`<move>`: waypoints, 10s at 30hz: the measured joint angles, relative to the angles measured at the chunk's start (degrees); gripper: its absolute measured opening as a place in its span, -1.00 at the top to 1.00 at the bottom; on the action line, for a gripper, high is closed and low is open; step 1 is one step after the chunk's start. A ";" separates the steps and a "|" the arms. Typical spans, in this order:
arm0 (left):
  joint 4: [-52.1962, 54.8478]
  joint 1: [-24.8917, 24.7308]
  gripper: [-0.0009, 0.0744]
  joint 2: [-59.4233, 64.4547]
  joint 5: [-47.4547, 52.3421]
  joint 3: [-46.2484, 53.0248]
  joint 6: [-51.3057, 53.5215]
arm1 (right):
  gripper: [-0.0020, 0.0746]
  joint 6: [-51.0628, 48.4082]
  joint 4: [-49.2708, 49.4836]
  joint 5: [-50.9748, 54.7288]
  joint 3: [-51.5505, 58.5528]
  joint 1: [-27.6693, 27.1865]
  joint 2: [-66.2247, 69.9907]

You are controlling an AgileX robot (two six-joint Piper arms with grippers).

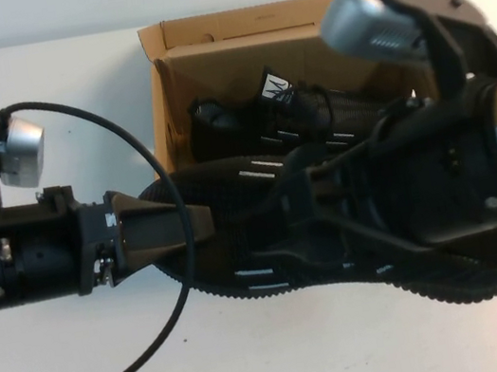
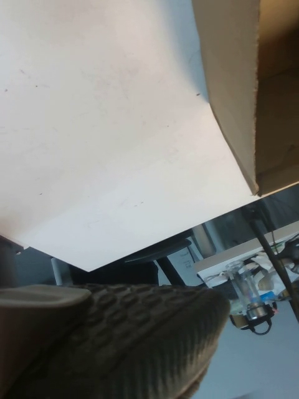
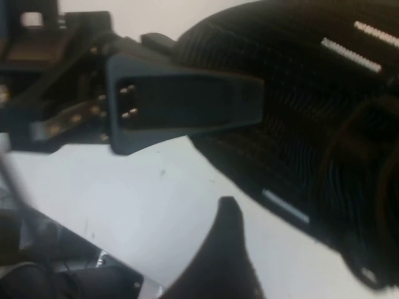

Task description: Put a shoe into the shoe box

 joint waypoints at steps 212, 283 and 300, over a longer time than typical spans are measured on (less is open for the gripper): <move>68.59 4.59 0.98 -38.49 -11.87 -8.70 -30.60 | 0.99 -49.23 9.36 11.42 -27.04 -32.63 8.39; 43.47 0.99 0.98 -47.11 -28.36 2.54 -12.87 | 0.99 -58.83 11.06 -17.95 55.92 -32.63 -51.82; 78.39 0.99 0.98 -72.77 -51.23 38.89 -55.99 | 0.99 -58.83 11.06 -17.73 55.92 -32.63 -51.82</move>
